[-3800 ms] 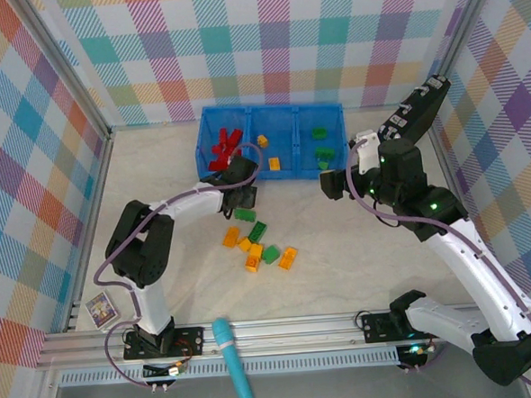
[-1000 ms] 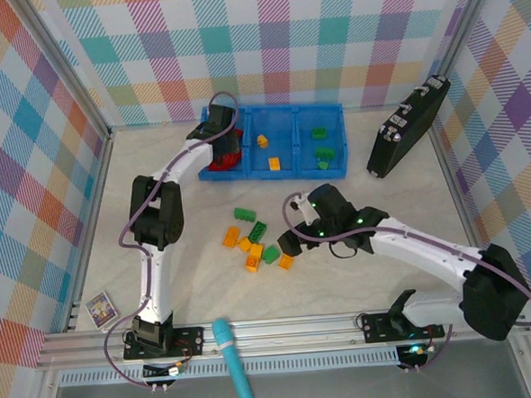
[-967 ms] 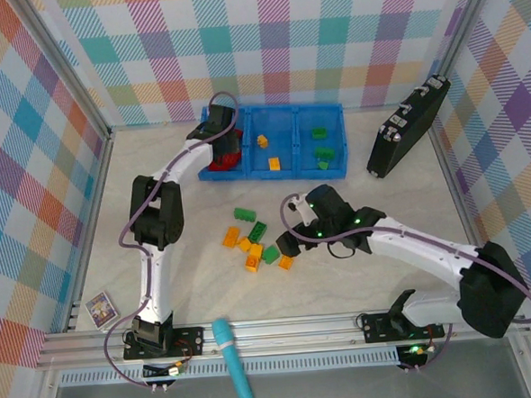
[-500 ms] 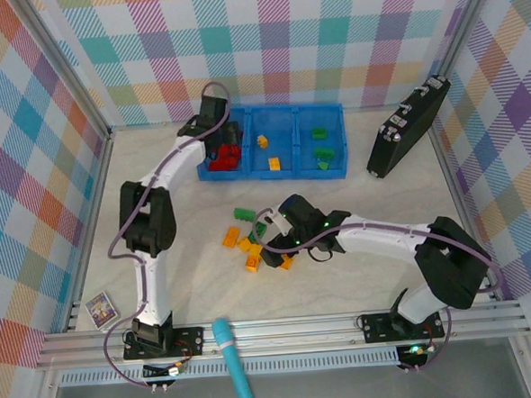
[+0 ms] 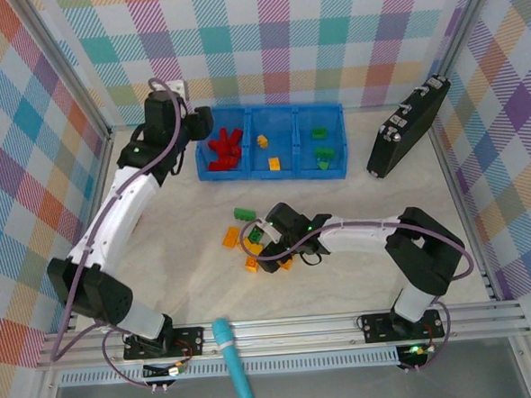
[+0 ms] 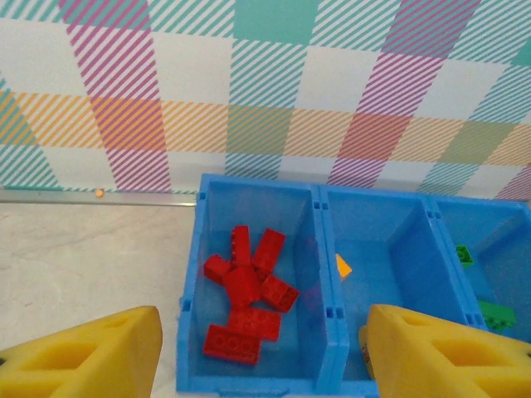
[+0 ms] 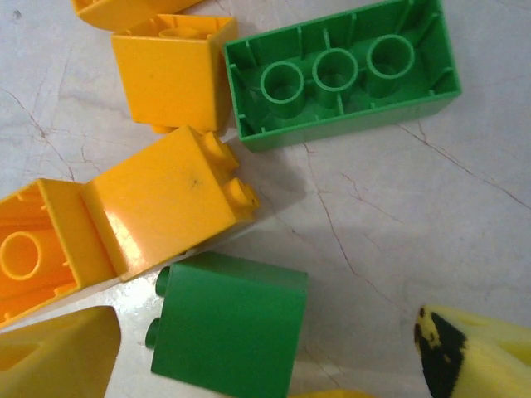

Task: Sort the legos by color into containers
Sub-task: Pick up the lego from the bottom-center of the table.

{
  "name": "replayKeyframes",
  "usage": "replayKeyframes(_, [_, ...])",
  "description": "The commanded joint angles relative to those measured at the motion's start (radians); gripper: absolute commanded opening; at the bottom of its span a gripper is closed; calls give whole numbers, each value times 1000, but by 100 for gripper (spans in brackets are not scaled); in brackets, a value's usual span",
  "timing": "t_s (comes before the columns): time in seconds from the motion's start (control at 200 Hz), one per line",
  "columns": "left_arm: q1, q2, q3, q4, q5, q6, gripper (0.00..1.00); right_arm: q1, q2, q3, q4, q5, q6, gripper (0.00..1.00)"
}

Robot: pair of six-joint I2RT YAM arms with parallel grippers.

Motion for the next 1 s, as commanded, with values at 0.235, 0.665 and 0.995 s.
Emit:
replayKeyframes(0.235, [7,-311,-148,-160,-131,39,71,12,77,64,-18,9,-40,53])
replayKeyframes(0.665, [8,-426,-321,-285,-83,21,74,-49,-39,306,-300,71,-221,33])
replayKeyframes(0.995, [8,-452,-432,-288,-66,22,75,-304,-34,531,-331,119,-280,34])
